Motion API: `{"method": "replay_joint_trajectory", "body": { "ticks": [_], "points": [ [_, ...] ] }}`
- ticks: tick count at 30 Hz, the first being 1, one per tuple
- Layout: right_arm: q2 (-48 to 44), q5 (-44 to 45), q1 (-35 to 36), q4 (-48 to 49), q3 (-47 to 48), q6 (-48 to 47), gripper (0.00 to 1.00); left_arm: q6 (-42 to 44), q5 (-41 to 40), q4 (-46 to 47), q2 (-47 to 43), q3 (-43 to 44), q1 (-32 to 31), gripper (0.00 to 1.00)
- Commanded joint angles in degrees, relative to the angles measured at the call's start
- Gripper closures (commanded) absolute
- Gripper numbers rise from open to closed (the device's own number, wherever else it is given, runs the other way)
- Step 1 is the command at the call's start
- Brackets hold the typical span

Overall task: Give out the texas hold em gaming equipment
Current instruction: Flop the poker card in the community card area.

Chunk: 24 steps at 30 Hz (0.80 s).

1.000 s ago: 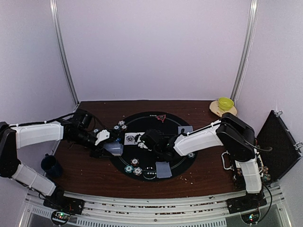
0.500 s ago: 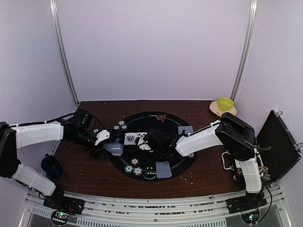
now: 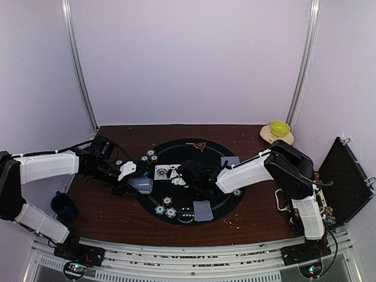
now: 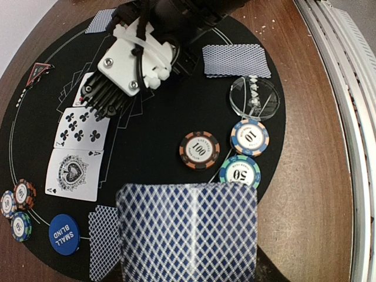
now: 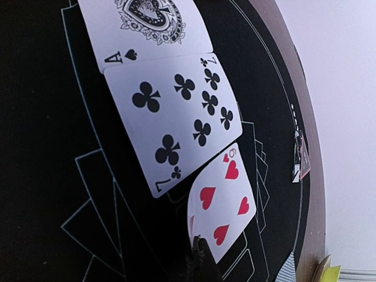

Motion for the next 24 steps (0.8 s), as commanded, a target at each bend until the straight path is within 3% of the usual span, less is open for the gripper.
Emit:
{"method": "replay_joint_trajectory", "body": {
  "ticks": [1,10,24],
  "points": [
    [1.93,0.55,-0.67,0.43,1.45,-0.51,1.00,0.49,0.74,1.93,0.45,0.07,-0.02,0.53],
    [2.66,0.87,-0.87,0.14,2.29,-0.62,1.00,0.41,0.74,1.90,0.38,0.07,0.09,0.53],
    [0.19,0.07,-0.50,-0.37,1.08,-0.59,0.77,0.43,0.78,1.94,0.36,0.07,0.08,0.53]
  ]
}}
